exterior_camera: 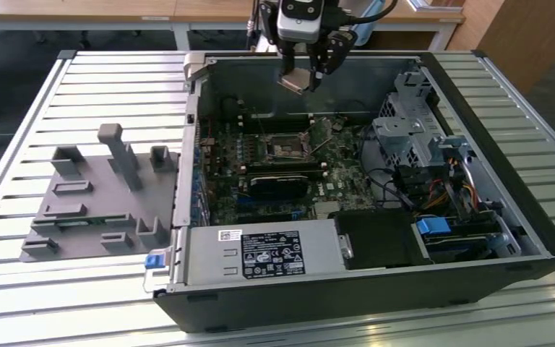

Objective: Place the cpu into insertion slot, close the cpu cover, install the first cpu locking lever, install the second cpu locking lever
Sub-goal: 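Place the cpu into insertion slot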

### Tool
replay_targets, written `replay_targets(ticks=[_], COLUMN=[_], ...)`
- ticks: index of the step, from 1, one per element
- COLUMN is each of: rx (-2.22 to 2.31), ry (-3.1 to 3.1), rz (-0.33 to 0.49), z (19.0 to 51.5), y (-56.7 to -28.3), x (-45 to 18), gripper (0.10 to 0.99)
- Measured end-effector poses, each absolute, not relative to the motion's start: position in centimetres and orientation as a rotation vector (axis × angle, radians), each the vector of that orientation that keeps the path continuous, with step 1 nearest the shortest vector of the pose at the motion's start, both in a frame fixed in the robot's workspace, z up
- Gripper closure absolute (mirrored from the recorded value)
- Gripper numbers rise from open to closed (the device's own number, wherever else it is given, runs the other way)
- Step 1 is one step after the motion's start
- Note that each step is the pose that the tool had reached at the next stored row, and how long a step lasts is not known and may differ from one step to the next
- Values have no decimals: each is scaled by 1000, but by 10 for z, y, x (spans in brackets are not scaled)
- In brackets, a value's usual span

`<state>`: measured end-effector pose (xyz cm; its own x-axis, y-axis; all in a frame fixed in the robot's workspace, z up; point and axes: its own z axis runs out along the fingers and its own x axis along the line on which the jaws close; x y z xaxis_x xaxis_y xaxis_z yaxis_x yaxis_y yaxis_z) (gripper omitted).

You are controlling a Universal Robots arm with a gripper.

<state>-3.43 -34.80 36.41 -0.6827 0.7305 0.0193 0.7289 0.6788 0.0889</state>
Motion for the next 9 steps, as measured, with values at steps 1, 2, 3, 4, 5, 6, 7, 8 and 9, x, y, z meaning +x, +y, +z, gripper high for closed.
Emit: replay_targets(ticks=[1,2,3,4,5,6,7,8,9], rx=[1248,1252,1256,1260,1264,1268,1271,1275,1279], ry=[2860,2858,2856,2855,2853,2851,2849,2847,2845], rz=[139,139,139,139,139,139,139,139,139], z=[364,364,364,364,364,364,364,364,364], y=[-348,-348,-348,-348,-348,-348,-348,-348,-348], x=[-34,-34,-34,-34,-34,-34,-34,-34,-34], gripper=[549,549,549,549,549,549,549,549,549])
